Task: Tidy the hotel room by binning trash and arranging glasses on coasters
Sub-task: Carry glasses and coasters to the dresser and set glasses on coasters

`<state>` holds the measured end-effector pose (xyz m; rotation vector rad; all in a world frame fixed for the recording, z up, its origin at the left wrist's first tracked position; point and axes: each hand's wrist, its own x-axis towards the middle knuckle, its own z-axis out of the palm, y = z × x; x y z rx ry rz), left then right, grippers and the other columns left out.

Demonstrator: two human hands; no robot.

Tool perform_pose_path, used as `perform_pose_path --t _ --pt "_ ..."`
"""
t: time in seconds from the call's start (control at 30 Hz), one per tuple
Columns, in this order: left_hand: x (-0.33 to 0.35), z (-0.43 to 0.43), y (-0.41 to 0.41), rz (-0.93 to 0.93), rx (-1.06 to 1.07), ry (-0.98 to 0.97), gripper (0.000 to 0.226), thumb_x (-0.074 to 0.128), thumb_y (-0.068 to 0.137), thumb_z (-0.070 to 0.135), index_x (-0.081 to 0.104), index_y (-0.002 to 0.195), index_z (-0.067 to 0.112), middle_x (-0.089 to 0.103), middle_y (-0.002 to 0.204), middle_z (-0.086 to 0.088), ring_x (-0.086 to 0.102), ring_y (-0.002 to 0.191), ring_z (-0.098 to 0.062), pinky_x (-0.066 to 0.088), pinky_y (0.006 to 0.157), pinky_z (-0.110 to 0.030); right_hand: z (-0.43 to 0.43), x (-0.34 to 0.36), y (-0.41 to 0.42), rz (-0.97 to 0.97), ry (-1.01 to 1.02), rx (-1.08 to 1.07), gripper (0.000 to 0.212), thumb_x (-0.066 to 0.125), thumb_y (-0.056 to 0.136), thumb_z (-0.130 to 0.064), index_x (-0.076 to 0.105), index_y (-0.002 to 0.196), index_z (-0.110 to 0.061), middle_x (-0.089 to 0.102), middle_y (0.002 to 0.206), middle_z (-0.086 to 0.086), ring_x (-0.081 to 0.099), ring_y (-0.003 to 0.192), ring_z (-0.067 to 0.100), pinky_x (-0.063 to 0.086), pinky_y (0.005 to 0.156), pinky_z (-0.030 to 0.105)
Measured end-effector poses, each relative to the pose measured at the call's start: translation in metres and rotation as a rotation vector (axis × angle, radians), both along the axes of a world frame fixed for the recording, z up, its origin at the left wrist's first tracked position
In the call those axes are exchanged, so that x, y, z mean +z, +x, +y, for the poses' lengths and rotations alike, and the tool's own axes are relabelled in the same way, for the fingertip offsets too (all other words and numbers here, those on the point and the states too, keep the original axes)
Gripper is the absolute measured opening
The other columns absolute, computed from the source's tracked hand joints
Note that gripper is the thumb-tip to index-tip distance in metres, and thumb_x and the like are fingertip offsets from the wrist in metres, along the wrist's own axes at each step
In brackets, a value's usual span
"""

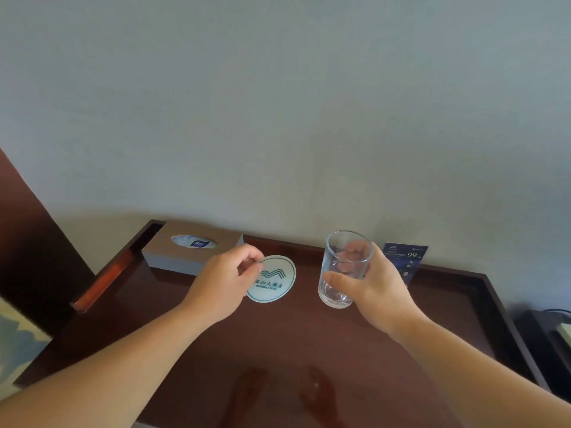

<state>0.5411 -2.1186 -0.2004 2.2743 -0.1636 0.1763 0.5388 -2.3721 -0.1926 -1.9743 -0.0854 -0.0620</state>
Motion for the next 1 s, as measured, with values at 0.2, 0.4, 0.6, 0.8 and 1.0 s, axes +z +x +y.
perform_pose_path --t 0.2,0.4,0.6,0.8,1.0 --pt "-0.022 0.007 0.043 0.026 -0.054 -0.006 0.012 0.059 0.092 0.025 0.060 0.085 0.035 0.063 0.078 0.016 0.057 0.054 -0.008 0.048 0.058 -0.031 0.006 -0.019 0.031 0.050 0.015 -0.057 0.059 0.076 0.051 -0.056 0.053 0.104 -0.043 0.066 0.102 -0.017 0.064 0.089 -0.005 0.051 0.073 0.023" --pt "-0.038 0.016 0.090 0.057 -0.126 0.006 0.010 0.058 0.092 0.026 0.060 0.087 0.035 0.063 0.079 0.020 0.058 0.054 -0.004 0.048 0.058 -0.030 0.021 -0.026 0.050 0.084 0.003 -0.141 0.057 0.078 0.053 -0.051 0.054 0.104 -0.040 0.066 0.101 -0.018 0.064 0.089 -0.008 0.048 0.070 0.018" --pt "-0.051 0.020 0.123 0.073 -0.191 -0.045 0.011 0.058 0.092 0.021 0.061 0.088 0.031 0.061 0.074 0.021 0.056 0.052 -0.004 0.040 0.053 -0.015 0.029 -0.032 0.065 0.085 -0.014 -0.224 0.052 0.082 0.061 -0.040 0.055 0.104 -0.038 0.066 0.099 -0.017 0.064 0.087 -0.008 0.046 0.070 0.017" --pt "-0.068 0.012 0.140 0.135 -0.223 -0.065 0.012 0.057 0.093 0.022 0.062 0.088 0.032 0.062 0.072 0.018 0.057 0.052 -0.006 0.040 0.051 -0.016 0.027 -0.046 0.070 0.120 -0.079 -0.270 0.055 0.079 0.056 -0.047 0.053 0.104 -0.041 0.064 0.102 -0.022 0.060 0.086 -0.012 0.042 0.064 0.004" --pt "-0.096 -0.008 0.145 0.192 -0.227 -0.076 0.021 0.052 0.094 0.018 0.064 0.092 0.035 0.065 0.082 0.009 0.059 0.055 -0.007 0.049 0.060 -0.025 0.006 -0.072 0.070 0.190 -0.106 -0.303 0.064 0.076 0.047 -0.059 0.048 0.105 -0.053 0.062 0.107 -0.024 0.062 0.090 -0.007 0.049 0.079 0.025"
